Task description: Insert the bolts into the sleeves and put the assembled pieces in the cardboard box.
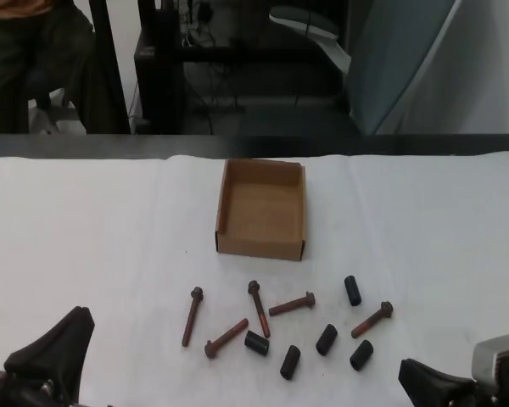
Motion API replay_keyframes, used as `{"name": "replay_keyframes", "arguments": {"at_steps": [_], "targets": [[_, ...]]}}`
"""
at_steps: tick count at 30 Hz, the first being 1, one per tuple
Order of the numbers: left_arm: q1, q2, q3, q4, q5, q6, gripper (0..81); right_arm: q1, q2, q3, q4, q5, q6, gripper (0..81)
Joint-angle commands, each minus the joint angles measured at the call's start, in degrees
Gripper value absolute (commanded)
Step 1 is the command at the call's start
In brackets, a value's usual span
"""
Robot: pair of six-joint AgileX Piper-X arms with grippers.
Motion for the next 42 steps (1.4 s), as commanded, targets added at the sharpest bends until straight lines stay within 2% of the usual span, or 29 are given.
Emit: {"name": "replay_keyframes", "arguments": {"at_steps": [1,34,36,40,42], "targets": [[-0.2,-0.3,-0.6,-0.6,-0.1,-0.1,1.8,0.1,0.1,-0.5,-1.5,1.0,0.7,0.6],[-0.2,-0.3,-0.6,-0.8,-0.2,-0.1,1.8,0.1,0.1,-0.5,-2.1,0.1,1.6,0.6],[-0.2,-0.3,-0.6,-1.0,2.4,0.9,1.8,0.1,0.1,-0.5,-3.9,-0.1,-1.2,0.6],[-0.2,-0.3,-0.6,-6.3,9.9,8.8,1.8,0.1,0.1,-0.5,-8.8,-5.8,-12.9,0.6],[-0.2,-0.3,-0.6,-9.0,10.1,10.8,1.8,0.1,0.1,-0.5,-11.0,-6.9,-16.3,0.6]]}}
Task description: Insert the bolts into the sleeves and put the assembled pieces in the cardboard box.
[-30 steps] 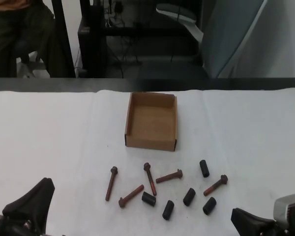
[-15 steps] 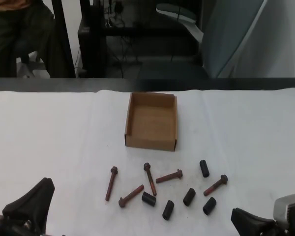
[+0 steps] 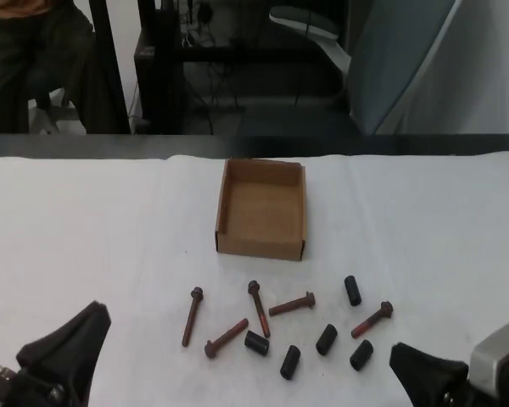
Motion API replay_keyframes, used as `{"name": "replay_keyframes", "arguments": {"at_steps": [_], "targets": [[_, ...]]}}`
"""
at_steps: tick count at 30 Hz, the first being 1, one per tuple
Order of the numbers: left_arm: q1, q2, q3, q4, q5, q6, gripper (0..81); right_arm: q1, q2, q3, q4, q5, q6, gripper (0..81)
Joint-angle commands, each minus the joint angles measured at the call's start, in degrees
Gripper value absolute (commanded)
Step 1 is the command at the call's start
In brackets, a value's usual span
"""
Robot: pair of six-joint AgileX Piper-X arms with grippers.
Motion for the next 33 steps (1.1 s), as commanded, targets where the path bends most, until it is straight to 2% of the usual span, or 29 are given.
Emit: {"name": "replay_keyframes", "arguments": {"at_steps": [1,6,11,13,15,16,18,19,21,22,25,26,30,33], "targets": [[-0.2,-0.3,-0.6,-5.0,1.7,3.5,1.8,0.1,0.1,-0.5,-4.0,-2.1,-6.1,0.6],[-0.2,-0.3,-0.6,-10.9,0.8,7.8,1.8,0.1,0.1,-0.5,-8.4,-1.9,-14.7,0.6],[-0.2,-0.3,-0.6,-11.6,0.1,6.4,1.8,0.1,0.1,-0.5,-8.9,-2.4,-15.2,0.1],[-0.2,-0.3,-0.6,-10.3,2.3,5.7,2.0,0.1,0.1,-0.5,-8.6,-4.6,-15.2,4.9],[-0.2,-0.3,-0.6,-9.4,4.0,2.2,13.2,0.1,0.1,-0.5,-8.3,-6.7,-14.1,20.2],[-0.2,-0.3,-0.6,-9.1,5.3,0.8,21.6,0.1,0.1,-0.5,-8.1,-6.9,-13.1,31.5],[-0.2,-0.3,-0.6,-9.1,7.1,-1.0,41.3,0.1,0.1,-0.5,-6.2,-7.5,-10.5,59.8],[-0.2,-0.3,-0.6,-9.0,8.4,-2.9,52.4,0.1,0.1,-1.7,-4.4,-7.6,-8.2,69.2],[-0.2,-0.3,-2.5,-5.8,8.9,-4.5,64.0,0.1,0.1,-6.3,3.6,-8.5,-6.6,70.0],[-0.2,-0.3,-5.1,-1.9,8.2,-4.4,63.1,0.1,0.1,-9.6,8.9,-8.4,-7.1,66.9],[-0.2,1.8,-14.0,11.1,3.2,-1.8,53.3,0.1,0.2,-21.1,24.9,-7.2,-13.6,48.2],[-0.2,3.1,-17.1,14.1,1.5,-1.6,52.4,0.1,0.5,-25.6,29.3,-4.9,-15.8,46.9],[-0.2,11.2,-28.1,19.5,1.2,-2.8,52.5,0.0,3.2,-42.2,42.7,-0.6,-14.9,57.5],[-0.2,20.1,-36.2,27.6,1.0,-2.2,52.5,0.0,8.0,-55.8,53.4,2.6,-12.0,57.5]]}}
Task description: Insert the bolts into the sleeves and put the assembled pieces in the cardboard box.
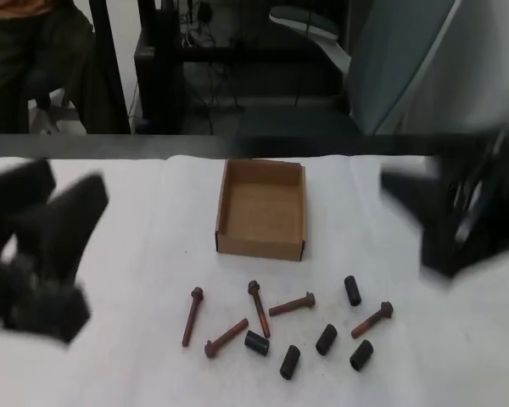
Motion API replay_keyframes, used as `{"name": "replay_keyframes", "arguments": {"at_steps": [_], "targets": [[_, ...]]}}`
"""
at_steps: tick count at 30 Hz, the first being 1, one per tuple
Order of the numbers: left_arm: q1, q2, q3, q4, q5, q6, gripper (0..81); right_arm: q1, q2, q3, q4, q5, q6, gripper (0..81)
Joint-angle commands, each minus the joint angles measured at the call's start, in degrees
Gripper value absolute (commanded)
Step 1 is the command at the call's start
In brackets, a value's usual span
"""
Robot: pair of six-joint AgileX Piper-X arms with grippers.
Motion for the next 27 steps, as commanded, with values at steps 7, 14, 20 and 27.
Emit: {"name": "replay_keyframes", "arguments": {"at_steps": [7,14,20,27], "targets": [[-0.2,27.4,-21.5,21.6,-0.7,-0.2,52.5,-3.3,20.5,-35.9,32.1,7.2,9.6,55.7],[3.6,44.0,-27.1,30.0,-2.1,-2.0,52.5,-15.1,37.5,-50.0,50.1,2.7,9.5,55.7],[8.5,54.5,-27.2,25.6,-1.2,-2.8,52.5,-23.7,42.9,-49.7,46.8,1.7,4.6,55.7],[9.2,68.6,-27.2,16.5,0.3,0.7,52.5,-29.6,48.5,-47.1,41.6,-4.0,0.7,55.7]]}}
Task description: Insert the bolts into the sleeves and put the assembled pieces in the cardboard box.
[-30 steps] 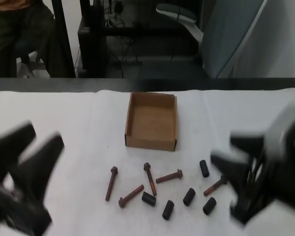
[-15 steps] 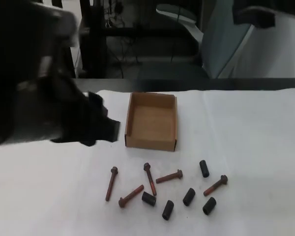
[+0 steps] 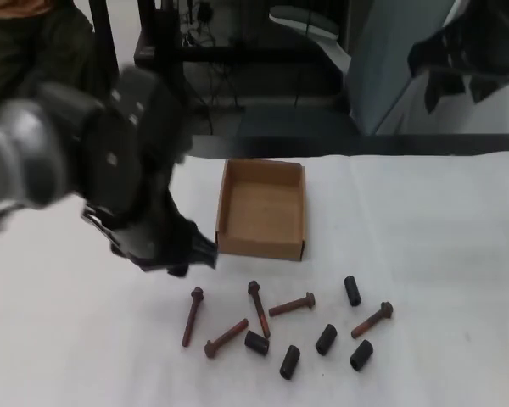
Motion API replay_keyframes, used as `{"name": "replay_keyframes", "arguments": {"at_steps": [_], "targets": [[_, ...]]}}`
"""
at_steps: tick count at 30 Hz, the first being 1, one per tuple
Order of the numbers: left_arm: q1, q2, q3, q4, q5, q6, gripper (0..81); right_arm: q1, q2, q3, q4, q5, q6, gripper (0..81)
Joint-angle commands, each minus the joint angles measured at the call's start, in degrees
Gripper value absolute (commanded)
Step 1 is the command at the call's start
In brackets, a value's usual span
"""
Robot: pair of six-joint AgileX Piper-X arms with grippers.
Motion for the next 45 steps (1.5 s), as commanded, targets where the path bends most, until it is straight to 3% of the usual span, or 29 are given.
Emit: {"name": "replay_keyframes", "arguments": {"at_steps": [1,14,18,34,37,38,40,41,45], "targets": [[0.1,4.4,-0.4,-3.5,1.3,-0.3,52.5,-0.7,2.4,1.5,-3.6,-1.5,-2.4,55.7],[0.0,12.7,-0.6,-10.2,4.2,-3.7,52.5,-0.5,14.9,6.9,-12.7,-7.6,-3.6,55.7],[0.0,14.3,-0.5,-8.8,4.6,-4.0,49.1,-0.2,17.4,6.8,-12.5,-10.8,-3.4,55.7],[0.0,17.5,-0.4,-6.7,4.6,-5.2,48.9,3.4,21.5,10.2,-17.5,-11.6,-0.9,55.7],[0.0,17.6,-0.4,-7.0,4.4,-5.2,35.3,3.4,21.6,11.4,-15.0,-11.9,-0.8,55.7],[0.0,17.6,-0.4,-7.5,4.1,-5.2,27.9,3.4,21.6,11.6,-13.7,-11.8,-0.5,55.7],[0.0,17.6,-0.4,-8.6,3.7,-5.0,4.8,3.7,21.7,12.2,-11.8,-11.9,-0.6,55.7],[0.0,17.6,-0.4,-9.1,3.8,-4.5,1.4,3.8,21.7,12.6,-11.5,-11.9,-0.6,55.7],[0.0,17.6,-0.4,-10.2,3.8,-4.4,1.8,3.9,21.7,13.7,-13.9,-11.9,0.6,55.7]]}}
